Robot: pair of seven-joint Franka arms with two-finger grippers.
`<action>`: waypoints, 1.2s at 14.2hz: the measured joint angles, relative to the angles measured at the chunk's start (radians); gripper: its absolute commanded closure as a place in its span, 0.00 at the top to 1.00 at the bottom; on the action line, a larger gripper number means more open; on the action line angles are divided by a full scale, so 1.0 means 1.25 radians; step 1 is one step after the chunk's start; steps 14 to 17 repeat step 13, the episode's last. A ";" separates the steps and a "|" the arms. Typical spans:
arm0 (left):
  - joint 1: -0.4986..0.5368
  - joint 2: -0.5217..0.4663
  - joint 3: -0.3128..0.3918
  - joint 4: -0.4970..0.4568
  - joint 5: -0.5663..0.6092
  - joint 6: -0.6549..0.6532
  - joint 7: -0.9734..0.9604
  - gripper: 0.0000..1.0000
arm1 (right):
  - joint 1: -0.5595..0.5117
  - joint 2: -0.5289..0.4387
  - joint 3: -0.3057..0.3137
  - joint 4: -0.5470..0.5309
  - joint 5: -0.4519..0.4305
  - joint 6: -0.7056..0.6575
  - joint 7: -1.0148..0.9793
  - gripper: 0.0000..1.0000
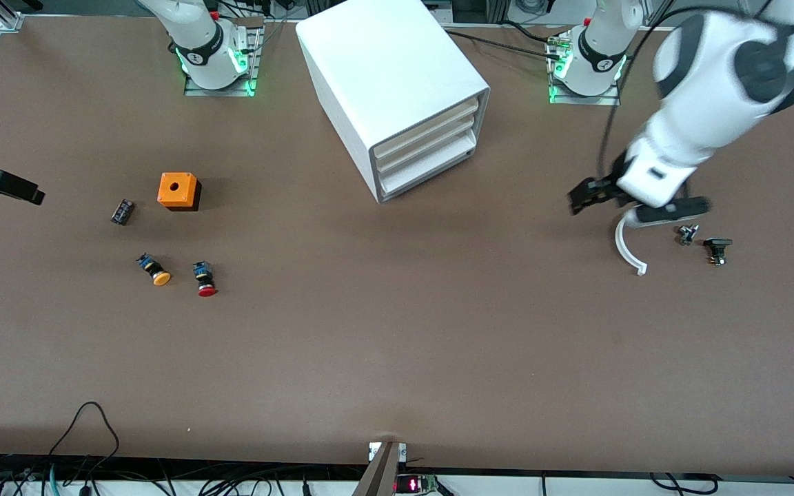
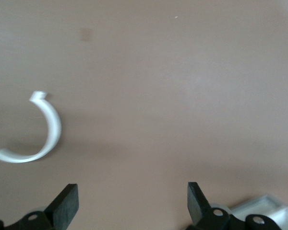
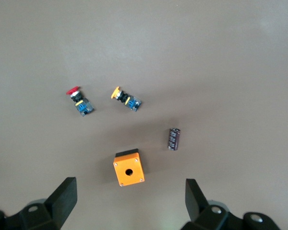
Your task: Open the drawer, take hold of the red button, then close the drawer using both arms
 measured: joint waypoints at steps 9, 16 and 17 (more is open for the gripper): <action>-0.011 0.002 0.087 0.137 0.100 -0.202 0.124 1.00 | 0.002 -0.097 0.012 -0.101 0.000 0.025 -0.054 1.00; -0.012 0.008 0.087 0.140 0.100 -0.202 0.124 1.00 | 0.002 -0.097 0.012 -0.108 0.000 0.033 -0.065 1.00; -0.012 0.008 0.087 0.140 0.100 -0.202 0.124 1.00 | 0.002 -0.097 0.012 -0.108 0.000 0.033 -0.065 1.00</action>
